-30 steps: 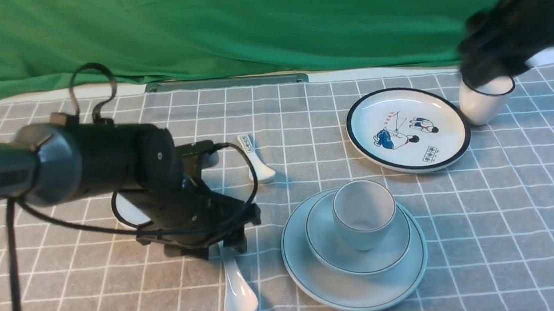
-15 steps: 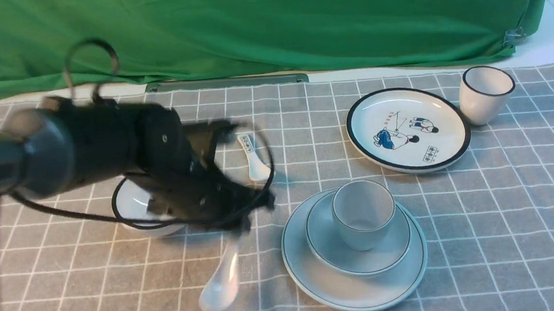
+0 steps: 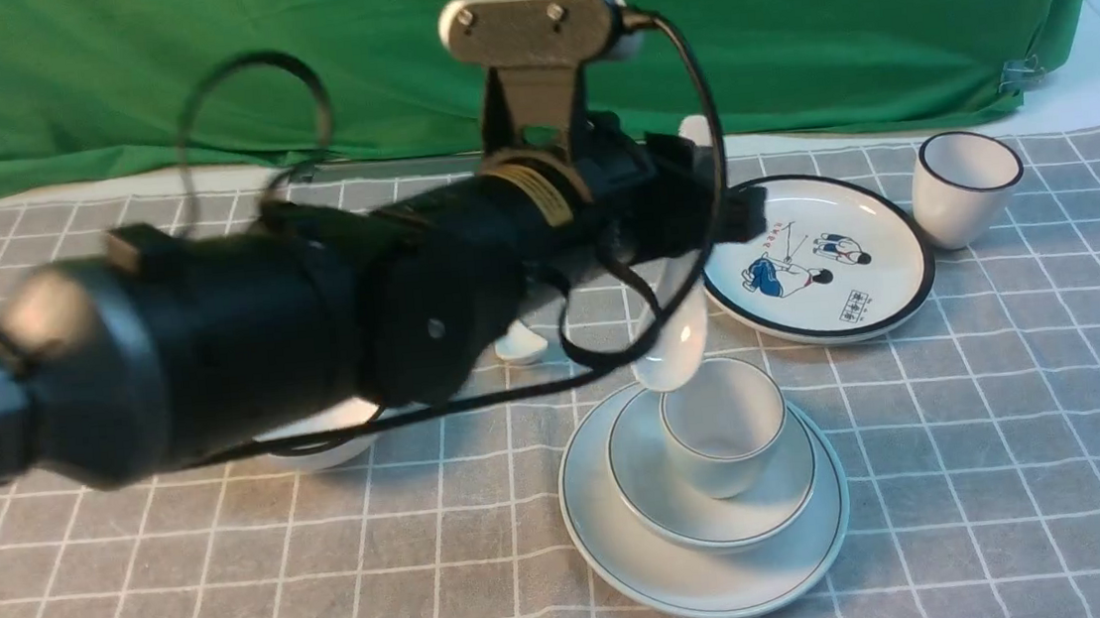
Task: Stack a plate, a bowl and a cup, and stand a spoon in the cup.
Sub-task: Use the left arm to put the blue soup spoon into the blue teacup in the middle
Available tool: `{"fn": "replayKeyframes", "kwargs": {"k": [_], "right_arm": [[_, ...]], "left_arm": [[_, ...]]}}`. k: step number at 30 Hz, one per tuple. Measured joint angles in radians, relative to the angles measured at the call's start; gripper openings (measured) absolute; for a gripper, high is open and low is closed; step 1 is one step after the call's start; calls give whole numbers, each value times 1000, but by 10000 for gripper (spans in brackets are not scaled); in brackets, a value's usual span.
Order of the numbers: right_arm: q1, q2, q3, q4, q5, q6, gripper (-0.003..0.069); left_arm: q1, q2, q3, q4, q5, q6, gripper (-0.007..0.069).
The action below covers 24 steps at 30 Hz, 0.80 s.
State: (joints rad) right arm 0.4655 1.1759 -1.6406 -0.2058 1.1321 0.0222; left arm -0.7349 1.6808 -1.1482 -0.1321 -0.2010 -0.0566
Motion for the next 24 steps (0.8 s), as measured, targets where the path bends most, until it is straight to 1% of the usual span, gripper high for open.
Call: {"fn": "replayKeyframes", "kwargs": {"k": [6,8,13,24], "right_arm": [[0,-1,52,0,0,17,440],[0,-1,81,2,0,18,440],[0,-1,125,26,0,18,440],[0,-1,131,40,-2,18,440]], "left_arm": [[-38,67,0,9,-111,0,127],[-41,86,0,14,-123,0,127],[-42,139,1,30,-134,0,127],[-42,183,1,32,-120,-21,134]]}}
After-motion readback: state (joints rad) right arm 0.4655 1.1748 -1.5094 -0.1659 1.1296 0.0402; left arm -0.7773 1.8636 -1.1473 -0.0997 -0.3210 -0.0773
